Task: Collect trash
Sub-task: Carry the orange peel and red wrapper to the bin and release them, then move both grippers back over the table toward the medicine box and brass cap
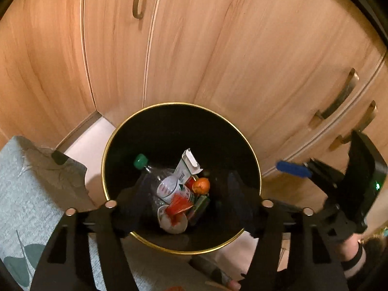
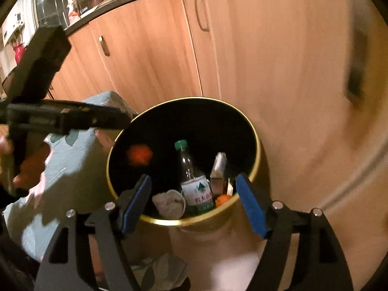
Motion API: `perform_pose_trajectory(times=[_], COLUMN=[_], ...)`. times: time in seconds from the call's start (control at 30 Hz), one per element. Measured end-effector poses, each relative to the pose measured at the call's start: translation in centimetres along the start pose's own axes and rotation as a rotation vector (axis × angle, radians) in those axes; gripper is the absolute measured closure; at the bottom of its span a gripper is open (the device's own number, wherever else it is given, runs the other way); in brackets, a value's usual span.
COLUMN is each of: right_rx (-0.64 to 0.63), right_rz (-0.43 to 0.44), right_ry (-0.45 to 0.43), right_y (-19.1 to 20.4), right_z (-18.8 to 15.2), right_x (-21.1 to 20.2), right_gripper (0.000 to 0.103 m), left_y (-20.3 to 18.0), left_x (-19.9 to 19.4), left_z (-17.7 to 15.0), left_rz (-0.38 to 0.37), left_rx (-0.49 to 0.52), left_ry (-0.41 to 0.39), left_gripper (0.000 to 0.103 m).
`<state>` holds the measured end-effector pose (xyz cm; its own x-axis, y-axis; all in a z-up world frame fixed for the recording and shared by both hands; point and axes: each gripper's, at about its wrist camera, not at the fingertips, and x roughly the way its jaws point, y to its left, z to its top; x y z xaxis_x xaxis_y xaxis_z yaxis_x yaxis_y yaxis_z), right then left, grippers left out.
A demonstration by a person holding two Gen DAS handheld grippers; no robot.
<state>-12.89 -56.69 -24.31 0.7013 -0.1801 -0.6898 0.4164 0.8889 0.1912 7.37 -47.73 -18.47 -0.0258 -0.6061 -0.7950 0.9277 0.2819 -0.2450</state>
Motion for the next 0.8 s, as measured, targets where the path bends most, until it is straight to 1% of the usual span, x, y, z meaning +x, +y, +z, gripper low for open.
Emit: perform_pose_trajectory(times=[0.03, 0.07, 0.2, 0.23, 0.27, 0.3, 0.33, 0.4, 0.43, 0.47, 0.5, 0.53, 0.6, 0.63, 0.7, 0.77, 0.8], right_rx=[-0.006, -0.002, -0.021, -0.041, -0.056, -0.071, -0.087, -0.130, -0.161, -0.190, -0.218, -0.239, -0.295, -0.315, -0.370, -0.446, -0.502], right_rz=[-0.002, -0.002, 0.012, 0.017, 0.030, 0.054, 0.075, 0.121, 0.161, 0.203, 0.240, 0.267, 0.344, 0.367, 0.421, 0.435, 0.423], right_ry=[-0.008, -0.010, -0.010, -0.011, -0.012, -0.013, -0.012, -0.009, -0.002, 0.005, 0.014, 0.021, 0.042, 0.052, 0.085, 0.108, 0.112], right_y=[-0.1, 0.1, 1.6, 2.7, 3.8, 5.1, 6.2, 9.1, 11.4, 13.7, 16.0, 17.9, 23.2, 25.2, 30.1, 34.8, 37.6], right_z=[-0.1, -0.3, 0.1, 0.4, 0.8, 1.4, 1.7, 2.5, 3.0, 3.5, 3.9, 4.1, 4.6, 4.5, 4.4, 4.0, 3.5], right_x=[-0.3, -0.6, -1.3, -1.4, -1.5, -1.4, -1.6, -1.4, -1.0, -0.5, 0.1, 0.5, 1.8, 2.3, 3.8, 5.0, 5.7], right_gripper=[0.029, 0.029, 0.028, 0.025, 0.021, 0.018, 0.015, 0.011, 0.006, 0.003, 0.004, 0.004, 0.004, 0.004, 0.004, 0.004, 0.004], left_y=[-0.1, -0.2, -0.2, 0.0, 0.5, 0.9, 1.4, 2.4, 3.3, 4.1, 5.1, 6.4, 9.0, 10.2, 13.1, 15.6, 17.3], left_x=[-0.5, -1.1, -3.6, -5.0, -6.7, -8.1, -9.6, -12.6, -14.6, -16.0, -17.4, -19.3, -22.6, -23.9, -27.3, -30.4, -32.2], left_z=[-0.3, -0.3, -1.0, -1.5, -2.1, -2.8, -3.6, -5.3, -6.7, -7.8, -9.0, -10.8, -14.4, -16.0, -20.1, -23.8, -26.5], left_rz=[-0.004, -0.002, 0.050, 0.078, 0.108, 0.140, 0.193, 0.324, 0.417, 0.481, 0.540, 0.616, 0.746, 0.794, 0.896, 1.018, 1.105], left_rx=[-0.004, -0.001, 0.010, 0.003, -0.011, -0.025, -0.037, -0.053, -0.073, -0.095, -0.120, -0.154, -0.216, -0.248, -0.336, -0.413, -0.473], left_ry=[-0.011, -0.023, -0.066, -0.092, -0.121, -0.147, -0.173, -0.218, -0.242, -0.255, -0.266, -0.277, -0.291, -0.290, -0.292, -0.289, -0.281], left_gripper=[0.032, 0.030, 0.026, 0.021, 0.018, 0.013, 0.007, 0.008, 0.008, 0.008, 0.008, 0.008, 0.008, 0.008, 0.008, 0.008, 0.008])
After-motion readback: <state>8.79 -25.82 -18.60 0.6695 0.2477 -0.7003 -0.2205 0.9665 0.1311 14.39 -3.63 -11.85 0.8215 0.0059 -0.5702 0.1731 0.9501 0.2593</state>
